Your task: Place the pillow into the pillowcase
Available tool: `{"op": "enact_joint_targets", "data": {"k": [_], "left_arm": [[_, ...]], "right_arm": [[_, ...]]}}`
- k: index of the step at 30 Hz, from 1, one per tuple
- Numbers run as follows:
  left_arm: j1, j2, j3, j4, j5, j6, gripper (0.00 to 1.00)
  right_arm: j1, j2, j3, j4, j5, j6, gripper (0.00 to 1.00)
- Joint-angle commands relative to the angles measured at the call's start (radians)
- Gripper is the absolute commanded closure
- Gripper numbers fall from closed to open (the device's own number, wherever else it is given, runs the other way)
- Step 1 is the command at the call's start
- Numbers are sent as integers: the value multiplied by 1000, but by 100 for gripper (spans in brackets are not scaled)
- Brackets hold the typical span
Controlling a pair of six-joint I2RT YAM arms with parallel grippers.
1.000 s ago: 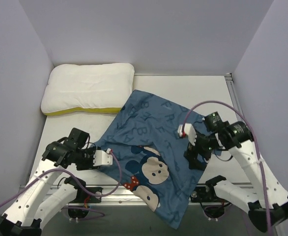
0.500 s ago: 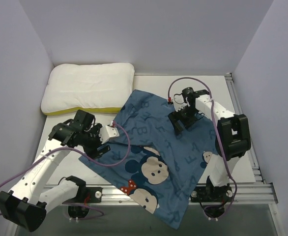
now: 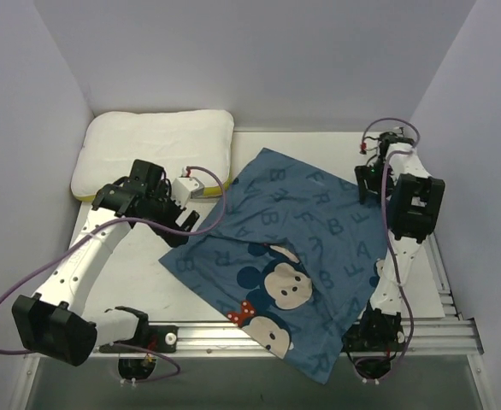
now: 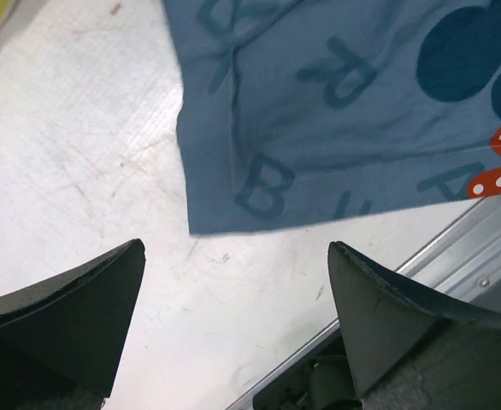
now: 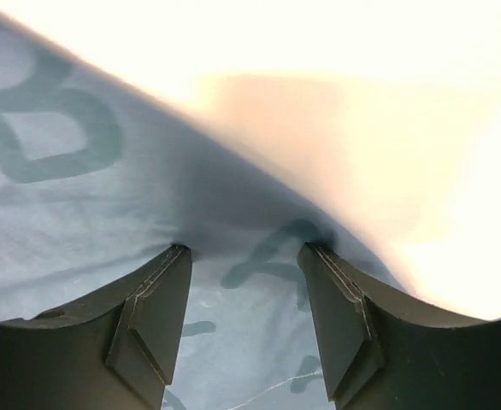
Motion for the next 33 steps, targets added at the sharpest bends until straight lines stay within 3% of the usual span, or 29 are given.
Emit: {"op": "enact_joint_targets", "data": {"k": [1, 5, 7, 8, 10, 16, 21, 23, 25, 28, 33], "left_arm": [[53, 91, 123, 103, -6, -93, 3], [119, 251, 261, 116, -22, -121, 3], [142, 338, 348, 125, -25, -110, 3], [148, 366, 379, 152, -40, -104, 3], [159, 462, 445, 168, -48, -72, 3], [202, 794, 842, 120, -42, 77, 3], [249, 1066, 1167, 77, -65, 129, 3], [261, 1133, 1231, 67, -124, 137, 2], [280, 1203, 1260, 51, -141, 137, 3], [283, 1228, 1175, 8, -169, 133, 17], [259, 1110, 915, -71, -48, -5, 48]], "right_arm": [[-103, 30, 88, -124, 117, -22, 45], [-192, -5, 135, -171, 96, -71, 44], [-192, -102, 76, -179, 29, -124, 43], [-180, -141, -11, -175, -13, -146, 37], [-122, -247, -82, -167, -60, -158, 35], [78, -393, -245, -190, -195, -118, 29], [213, -372, -331, -207, -266, -94, 26], [242, -321, -345, -204, -304, -77, 25], [251, -255, -342, -199, -315, -57, 25], [248, -159, -310, -198, -320, -36, 27], [193, -51, -155, -208, -317, 21, 30]]}}
